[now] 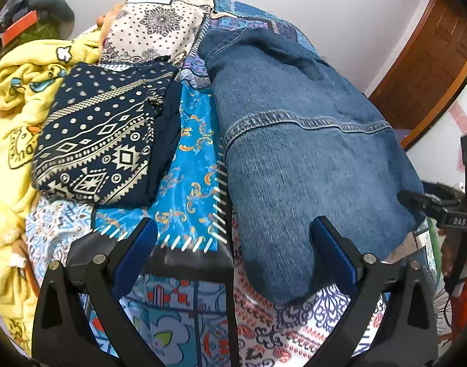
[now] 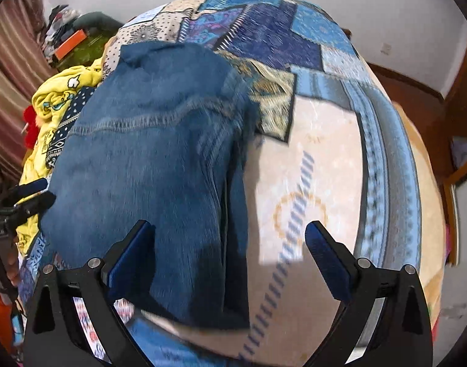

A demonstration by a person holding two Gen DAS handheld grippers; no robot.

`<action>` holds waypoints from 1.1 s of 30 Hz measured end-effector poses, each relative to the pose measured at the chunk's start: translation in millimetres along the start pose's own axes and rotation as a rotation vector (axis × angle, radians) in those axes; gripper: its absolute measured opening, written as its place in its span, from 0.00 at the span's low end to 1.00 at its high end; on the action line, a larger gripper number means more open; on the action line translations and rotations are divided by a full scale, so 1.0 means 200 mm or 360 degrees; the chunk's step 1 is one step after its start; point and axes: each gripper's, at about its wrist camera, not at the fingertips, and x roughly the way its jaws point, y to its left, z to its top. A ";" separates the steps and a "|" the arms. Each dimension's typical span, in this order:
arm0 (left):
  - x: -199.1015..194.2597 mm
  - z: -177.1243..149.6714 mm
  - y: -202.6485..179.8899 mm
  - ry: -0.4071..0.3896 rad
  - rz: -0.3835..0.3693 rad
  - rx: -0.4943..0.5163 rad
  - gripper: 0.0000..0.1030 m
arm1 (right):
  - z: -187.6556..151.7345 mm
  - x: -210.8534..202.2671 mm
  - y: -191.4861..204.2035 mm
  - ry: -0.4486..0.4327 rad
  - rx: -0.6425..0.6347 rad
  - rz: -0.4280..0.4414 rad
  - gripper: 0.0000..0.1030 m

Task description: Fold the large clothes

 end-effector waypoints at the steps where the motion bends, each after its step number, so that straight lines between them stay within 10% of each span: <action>1: -0.01 -0.01 -0.01 -0.0014 0.0012 0.0009 0.99 | -0.03 -0.01 -0.02 0.0005 0.0036 0.0023 0.97; 7: -0.05 -0.02 0.00 0.0029 -0.0022 0.0025 0.98 | -0.13 -0.06 -0.05 0.0075 0.0020 0.0068 0.98; 17: -0.12 0.17 0.03 0.0020 0.0018 0.0071 0.98 | 0.10 -0.22 -0.12 -0.0188 0.0118 0.0218 0.98; 33: 0.51 0.35 0.13 0.0440 -0.0586 -0.0435 0.98 | 0.31 0.52 -0.23 0.0287 0.0494 0.0906 0.92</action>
